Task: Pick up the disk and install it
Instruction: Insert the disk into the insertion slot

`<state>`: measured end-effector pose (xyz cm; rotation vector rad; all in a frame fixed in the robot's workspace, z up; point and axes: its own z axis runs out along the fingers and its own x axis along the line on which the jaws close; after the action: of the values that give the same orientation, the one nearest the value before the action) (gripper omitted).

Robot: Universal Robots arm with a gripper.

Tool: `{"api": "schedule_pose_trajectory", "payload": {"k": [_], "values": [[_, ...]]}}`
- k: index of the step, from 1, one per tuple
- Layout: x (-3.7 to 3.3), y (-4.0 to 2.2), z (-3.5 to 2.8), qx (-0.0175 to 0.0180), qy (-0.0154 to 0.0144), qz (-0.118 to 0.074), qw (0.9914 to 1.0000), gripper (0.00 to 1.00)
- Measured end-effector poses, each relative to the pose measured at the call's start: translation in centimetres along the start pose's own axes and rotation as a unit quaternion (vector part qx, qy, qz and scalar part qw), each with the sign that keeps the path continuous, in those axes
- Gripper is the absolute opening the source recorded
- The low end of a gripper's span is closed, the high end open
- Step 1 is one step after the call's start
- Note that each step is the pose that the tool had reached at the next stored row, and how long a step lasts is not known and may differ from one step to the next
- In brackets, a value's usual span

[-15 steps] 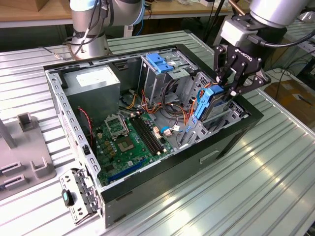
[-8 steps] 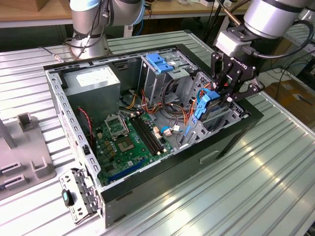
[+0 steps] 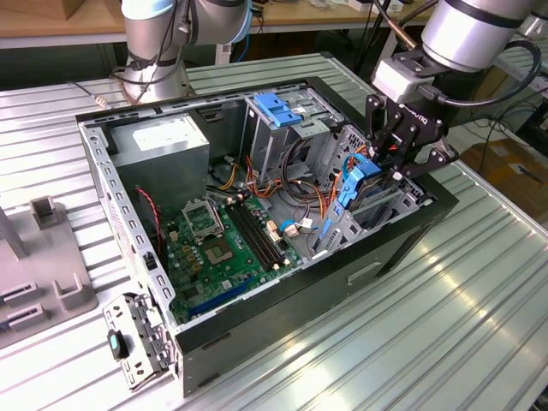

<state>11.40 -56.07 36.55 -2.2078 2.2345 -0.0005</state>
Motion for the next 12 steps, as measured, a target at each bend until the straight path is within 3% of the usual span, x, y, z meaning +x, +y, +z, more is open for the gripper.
{"api": "schedule_pose_trajectory", "payload": {"k": [9, 10, 12], "values": [[0.0, 0.0, 0.2, 0.0, 0.0003, 0.0, 1.0, 0.36], [0.0, 0.0, 0.2, 0.0, 0.0003, 0.0, 1.0, 0.43], [0.0, 0.0, 0.21, 0.0, 0.0002, 0.0, 1.0, 0.43]]}}
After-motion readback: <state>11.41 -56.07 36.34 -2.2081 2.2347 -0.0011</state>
